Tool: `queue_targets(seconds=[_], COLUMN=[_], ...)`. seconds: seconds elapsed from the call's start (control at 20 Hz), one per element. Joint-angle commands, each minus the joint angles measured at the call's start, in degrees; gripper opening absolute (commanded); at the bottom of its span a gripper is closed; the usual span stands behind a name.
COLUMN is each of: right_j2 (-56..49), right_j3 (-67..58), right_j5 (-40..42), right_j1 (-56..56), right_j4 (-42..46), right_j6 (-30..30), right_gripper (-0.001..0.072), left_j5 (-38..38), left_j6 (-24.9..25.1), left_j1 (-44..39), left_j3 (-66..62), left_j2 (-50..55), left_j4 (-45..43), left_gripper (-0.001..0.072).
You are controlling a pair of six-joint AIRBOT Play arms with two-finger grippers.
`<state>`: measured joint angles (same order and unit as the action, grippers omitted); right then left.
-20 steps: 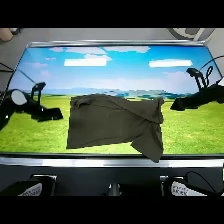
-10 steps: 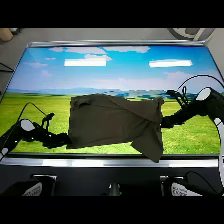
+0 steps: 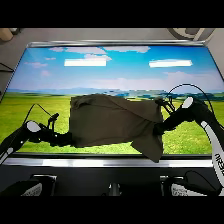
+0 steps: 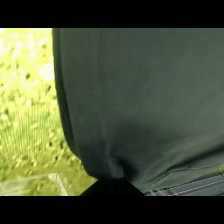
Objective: Fold the shirts.
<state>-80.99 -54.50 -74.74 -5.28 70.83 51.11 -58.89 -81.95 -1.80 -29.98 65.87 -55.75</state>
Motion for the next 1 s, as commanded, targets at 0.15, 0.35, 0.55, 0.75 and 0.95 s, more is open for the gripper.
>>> queue_targets(seconds=[0.15,0.35,0.55,0.75,0.95], right_j2=[-0.59,10.21,27.15,42.42,46.1], right_j3=[-2.4,-18.16,-43.87,-50.88,-50.9], right_j5=[6.27,5.4,11.23,20.2,17.44], right_j1=[0.61,0.61,0.61,0.61,0.61], right_j4=[-0.04,2.01,11.1,18.82,19.47], right_j6=[3.28,3.15,3.3,9.03,9.9], right_gripper=[0.0016,0.0015,0.0017,0.0016,0.0016], left_j5=[-0.17,0.04,3.02,9.27,7.13], left_j6=[2.29,2.47,1.81,-4.48,-6.58], left_j1=[-0.15,2.03,10.27,18.6,20.24], left_j3=[-4.42,-22.34,-53.9,-73.4,-74.31], left_j2=[-1.86,-11.3,-22.51,-29.44,-32.24], left_j4=[1.16,1.09,0.79,-3.8,-4.28], left_gripper=[0.0028,0.0028,0.0028,0.0028,0.0027])
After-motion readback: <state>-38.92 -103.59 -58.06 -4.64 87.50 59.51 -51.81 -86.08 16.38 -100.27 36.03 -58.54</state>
